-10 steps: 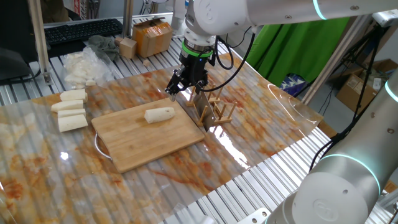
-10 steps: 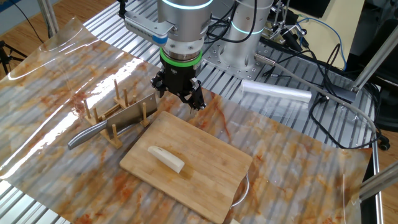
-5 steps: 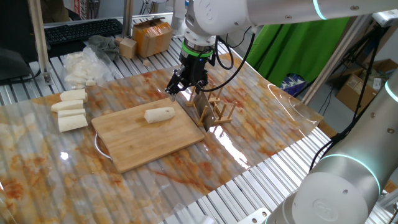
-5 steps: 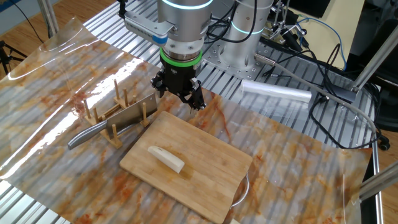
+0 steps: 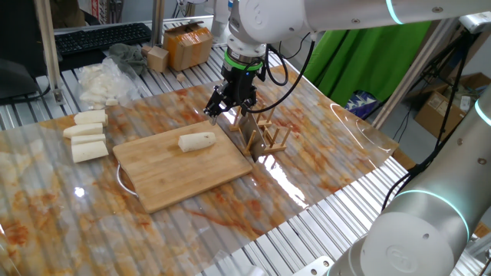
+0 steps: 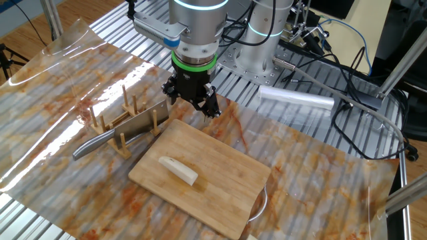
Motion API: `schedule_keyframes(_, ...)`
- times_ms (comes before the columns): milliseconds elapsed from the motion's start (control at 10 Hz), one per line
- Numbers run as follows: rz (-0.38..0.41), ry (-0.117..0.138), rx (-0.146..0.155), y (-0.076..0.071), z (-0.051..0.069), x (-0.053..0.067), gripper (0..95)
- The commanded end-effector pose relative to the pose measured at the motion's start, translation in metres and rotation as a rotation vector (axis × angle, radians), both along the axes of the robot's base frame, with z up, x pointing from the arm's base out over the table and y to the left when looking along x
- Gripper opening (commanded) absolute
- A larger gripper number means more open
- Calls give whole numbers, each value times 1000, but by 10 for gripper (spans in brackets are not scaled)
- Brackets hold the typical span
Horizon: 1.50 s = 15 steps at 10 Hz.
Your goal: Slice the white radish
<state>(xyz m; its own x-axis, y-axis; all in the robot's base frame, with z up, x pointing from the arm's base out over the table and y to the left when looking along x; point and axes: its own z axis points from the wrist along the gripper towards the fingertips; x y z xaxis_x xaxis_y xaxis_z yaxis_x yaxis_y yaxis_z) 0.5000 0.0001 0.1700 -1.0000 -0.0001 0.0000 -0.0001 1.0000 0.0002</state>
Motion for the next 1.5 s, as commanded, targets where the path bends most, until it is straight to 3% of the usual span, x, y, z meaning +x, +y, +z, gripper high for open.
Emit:
schedule_keyframes(100,-3,-80,50,0,0,0,0)
schedule_keyframes(1000,-8,-77,52,0,-3,-4,0)
schedule_keyframes(1500,-4,-65,51,-24,-15,2,0)
